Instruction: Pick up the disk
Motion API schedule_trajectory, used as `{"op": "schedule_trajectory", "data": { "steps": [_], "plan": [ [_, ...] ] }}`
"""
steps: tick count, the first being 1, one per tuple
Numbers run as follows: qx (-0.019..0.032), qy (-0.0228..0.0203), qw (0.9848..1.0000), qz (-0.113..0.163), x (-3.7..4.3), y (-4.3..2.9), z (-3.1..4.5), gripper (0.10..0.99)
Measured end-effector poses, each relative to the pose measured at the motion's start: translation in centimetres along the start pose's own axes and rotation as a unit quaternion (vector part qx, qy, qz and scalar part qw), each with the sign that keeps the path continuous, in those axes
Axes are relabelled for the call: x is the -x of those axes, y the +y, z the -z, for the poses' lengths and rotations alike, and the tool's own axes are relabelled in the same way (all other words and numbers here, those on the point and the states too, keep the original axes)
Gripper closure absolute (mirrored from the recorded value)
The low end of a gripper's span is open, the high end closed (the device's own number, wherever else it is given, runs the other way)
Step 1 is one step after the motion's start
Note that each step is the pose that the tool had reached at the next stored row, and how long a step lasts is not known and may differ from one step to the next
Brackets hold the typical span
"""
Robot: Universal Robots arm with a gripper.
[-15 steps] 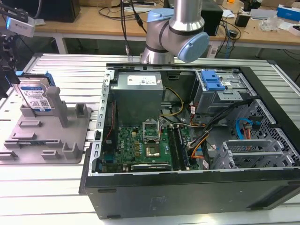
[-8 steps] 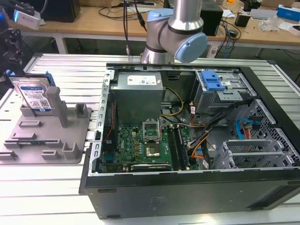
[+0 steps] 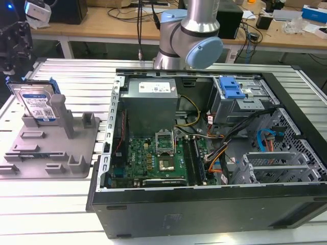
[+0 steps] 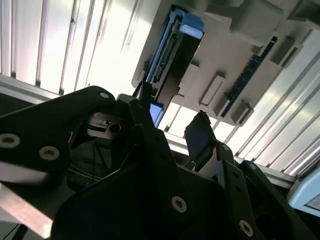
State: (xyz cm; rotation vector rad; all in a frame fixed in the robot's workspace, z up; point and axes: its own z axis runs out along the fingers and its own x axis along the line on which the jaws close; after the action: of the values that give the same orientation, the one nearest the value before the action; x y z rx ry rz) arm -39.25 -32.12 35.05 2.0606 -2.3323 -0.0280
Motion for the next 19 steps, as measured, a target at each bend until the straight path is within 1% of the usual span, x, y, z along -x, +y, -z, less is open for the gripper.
{"op": "schedule_trajectory", "data": {
  "steps": [2, 5, 8, 12, 14, 17, 19],
  "plan": [
    [-0.0001, 0.0004, 1.0000, 0.000, 0.00, 0.03, 0.00, 0.545],
    [-0.0008, 0.0008, 0.9999, 0.013, 0.53, 0.10, -0.05, 0.545],
    [-0.0046, 0.0013, 0.9995, 0.033, 0.90, 0.15, -0.15, 0.545],
    [-0.0049, 0.0015, 0.9994, 0.035, 0.90, 0.16, -0.16, 0.545],
    [-0.0049, 0.0015, 0.9994, 0.035, 0.85, 0.57, -0.24, 0.545],
    [-0.0048, 0.0016, 0.9993, 0.038, 0.72, 1.61, -0.44, 0.545],
    [-0.0050, 0.0017, 0.9991, 0.043, 0.69, 1.85, -0.64, 0.545]
  ]
}}
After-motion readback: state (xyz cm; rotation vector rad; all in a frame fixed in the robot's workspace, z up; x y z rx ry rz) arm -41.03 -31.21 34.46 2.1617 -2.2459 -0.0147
